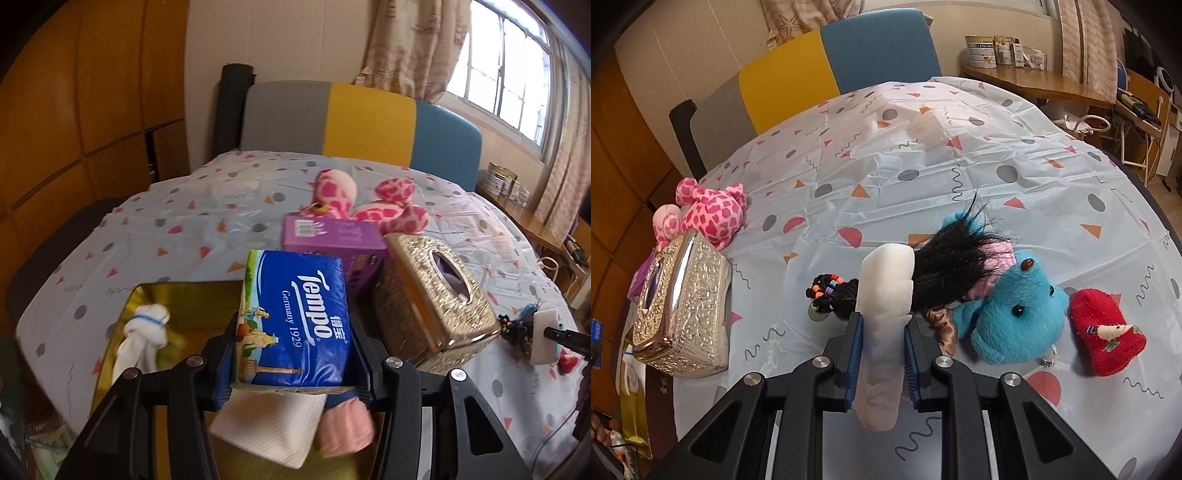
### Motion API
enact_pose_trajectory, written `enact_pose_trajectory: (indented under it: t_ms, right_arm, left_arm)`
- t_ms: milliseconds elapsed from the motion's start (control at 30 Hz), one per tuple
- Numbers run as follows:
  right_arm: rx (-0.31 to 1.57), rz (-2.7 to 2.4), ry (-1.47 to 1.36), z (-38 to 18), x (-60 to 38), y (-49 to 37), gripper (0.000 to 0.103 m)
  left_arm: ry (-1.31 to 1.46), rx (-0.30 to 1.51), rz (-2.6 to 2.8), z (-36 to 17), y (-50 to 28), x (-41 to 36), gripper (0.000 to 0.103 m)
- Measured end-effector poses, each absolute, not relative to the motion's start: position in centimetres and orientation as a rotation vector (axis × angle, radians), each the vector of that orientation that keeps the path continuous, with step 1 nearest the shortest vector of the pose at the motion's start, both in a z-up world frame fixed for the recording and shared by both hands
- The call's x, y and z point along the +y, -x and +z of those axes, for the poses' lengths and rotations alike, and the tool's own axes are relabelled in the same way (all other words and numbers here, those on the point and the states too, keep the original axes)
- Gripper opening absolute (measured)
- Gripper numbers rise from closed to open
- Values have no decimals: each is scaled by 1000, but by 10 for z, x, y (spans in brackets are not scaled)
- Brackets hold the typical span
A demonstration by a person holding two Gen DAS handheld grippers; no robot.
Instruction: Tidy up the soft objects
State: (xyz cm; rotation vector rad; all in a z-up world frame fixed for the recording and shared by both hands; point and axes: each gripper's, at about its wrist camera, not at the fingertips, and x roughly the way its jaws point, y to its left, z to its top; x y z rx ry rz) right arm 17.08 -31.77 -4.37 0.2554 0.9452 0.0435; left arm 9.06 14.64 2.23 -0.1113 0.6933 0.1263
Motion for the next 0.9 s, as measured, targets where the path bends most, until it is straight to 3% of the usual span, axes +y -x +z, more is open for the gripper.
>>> enact_pose_trajectory:
  t_ms: [400,900]
  right_arm:
    - [1009,17,-221,-57,-305,-179,20]
    - [980,27,-159,-35,-252,-189,20]
  left_arm:
    - [114,674,210,10,-43,179,52]
    - [149,700,256,-5,-19,212,52]
